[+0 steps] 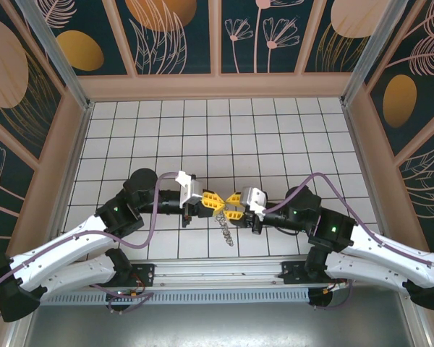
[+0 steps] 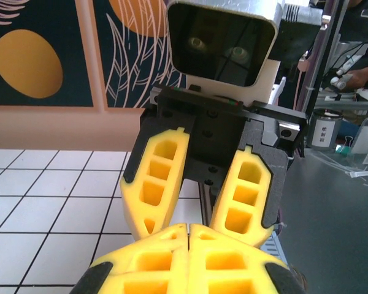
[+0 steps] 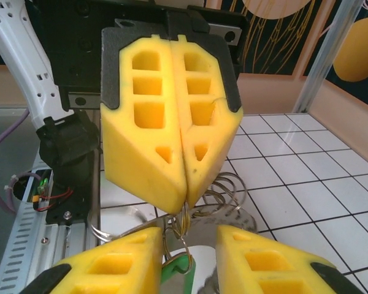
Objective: Put the keys on the keyring
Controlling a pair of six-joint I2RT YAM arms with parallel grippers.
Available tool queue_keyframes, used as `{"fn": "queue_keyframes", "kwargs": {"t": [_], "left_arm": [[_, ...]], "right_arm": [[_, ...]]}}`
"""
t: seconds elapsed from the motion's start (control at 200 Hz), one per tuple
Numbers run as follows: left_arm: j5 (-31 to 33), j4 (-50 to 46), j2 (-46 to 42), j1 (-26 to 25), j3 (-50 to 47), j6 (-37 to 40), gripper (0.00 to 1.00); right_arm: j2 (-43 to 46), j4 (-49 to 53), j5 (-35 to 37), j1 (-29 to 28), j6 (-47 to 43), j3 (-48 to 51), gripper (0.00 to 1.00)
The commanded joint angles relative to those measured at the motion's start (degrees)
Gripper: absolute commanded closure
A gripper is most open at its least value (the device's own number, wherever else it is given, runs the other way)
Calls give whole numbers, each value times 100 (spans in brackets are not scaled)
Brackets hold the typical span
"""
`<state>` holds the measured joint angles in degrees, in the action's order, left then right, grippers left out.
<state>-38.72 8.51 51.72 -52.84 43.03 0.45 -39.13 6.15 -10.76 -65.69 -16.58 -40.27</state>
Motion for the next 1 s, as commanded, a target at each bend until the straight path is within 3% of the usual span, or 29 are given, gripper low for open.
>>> {"fn": "queue_keyframes", "kwargs": {"t": [0.0, 0.455, 0.656, 0.851, 0.996], "left_arm": [[-208, 568, -119, -27, 22, -168, 100], [-247, 638, -127, -21, -18, -221, 100], [-252, 646, -155, -19, -65, -243, 100], [-251, 505, -200, -24, -53, -223, 100], [-184, 307, -191, -30, 16, -173, 100]], "right_arm": [[151, -267, -154, -31, -65, 54, 70], [222, -860, -242, -31, 12, 283, 76], [196, -945, -216, -34, 21, 283, 83], [196, -908, -119, -34, 6, 265, 100], [187, -773, -19, -32, -25, 192, 100]]}}
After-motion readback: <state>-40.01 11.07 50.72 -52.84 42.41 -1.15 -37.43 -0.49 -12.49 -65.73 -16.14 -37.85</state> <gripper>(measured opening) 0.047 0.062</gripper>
